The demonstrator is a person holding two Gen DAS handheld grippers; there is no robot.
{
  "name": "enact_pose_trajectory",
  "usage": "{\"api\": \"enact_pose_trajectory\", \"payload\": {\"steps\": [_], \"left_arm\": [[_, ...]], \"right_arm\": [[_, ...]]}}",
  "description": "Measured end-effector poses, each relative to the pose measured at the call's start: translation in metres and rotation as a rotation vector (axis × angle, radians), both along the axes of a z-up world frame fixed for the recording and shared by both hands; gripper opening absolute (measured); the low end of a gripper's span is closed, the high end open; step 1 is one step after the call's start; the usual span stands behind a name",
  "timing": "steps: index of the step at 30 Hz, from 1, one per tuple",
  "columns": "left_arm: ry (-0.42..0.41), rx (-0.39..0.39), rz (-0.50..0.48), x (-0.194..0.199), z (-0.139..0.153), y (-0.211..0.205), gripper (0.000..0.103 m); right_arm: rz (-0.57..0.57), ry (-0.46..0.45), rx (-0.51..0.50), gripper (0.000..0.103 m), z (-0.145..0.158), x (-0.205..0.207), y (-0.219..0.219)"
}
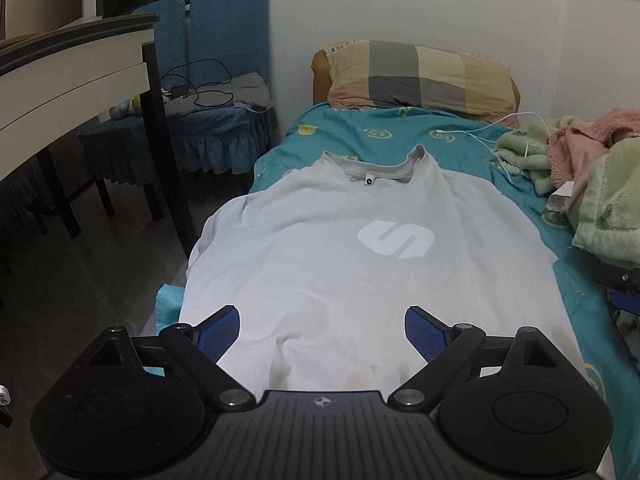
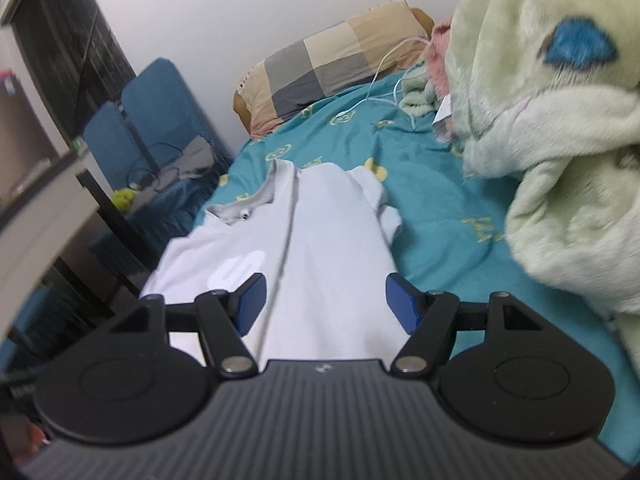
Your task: Fold clothes
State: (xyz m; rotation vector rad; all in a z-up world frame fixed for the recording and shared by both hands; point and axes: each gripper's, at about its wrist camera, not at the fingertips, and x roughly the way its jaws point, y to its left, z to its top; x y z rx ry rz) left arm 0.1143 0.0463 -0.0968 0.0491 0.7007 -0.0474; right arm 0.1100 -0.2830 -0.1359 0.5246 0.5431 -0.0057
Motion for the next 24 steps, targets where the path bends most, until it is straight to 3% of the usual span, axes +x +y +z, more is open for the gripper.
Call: {"api": "enact_pose_trajectory", "payload": {"steps": [9,20,24], "left_arm": [[-0.014,-0.022,-0.008,-0.007,0.010,0.006,0.095],[-0.003,-0.097,0.013,-0.001,0.018,0.022,0.096],[0.001,-0.101,0.014,0.002,0.017,0.024,0.097]], "right_arm": [[-0.051,0.029,0.155,0.069,-0.026,0.034,-0.018],[-0.106,0.022,0.201,0.070,-0.054,0.073,-0.037],[-0.137,0.024,0.282,0.070,-0.072,0.093,-0.046]]}}
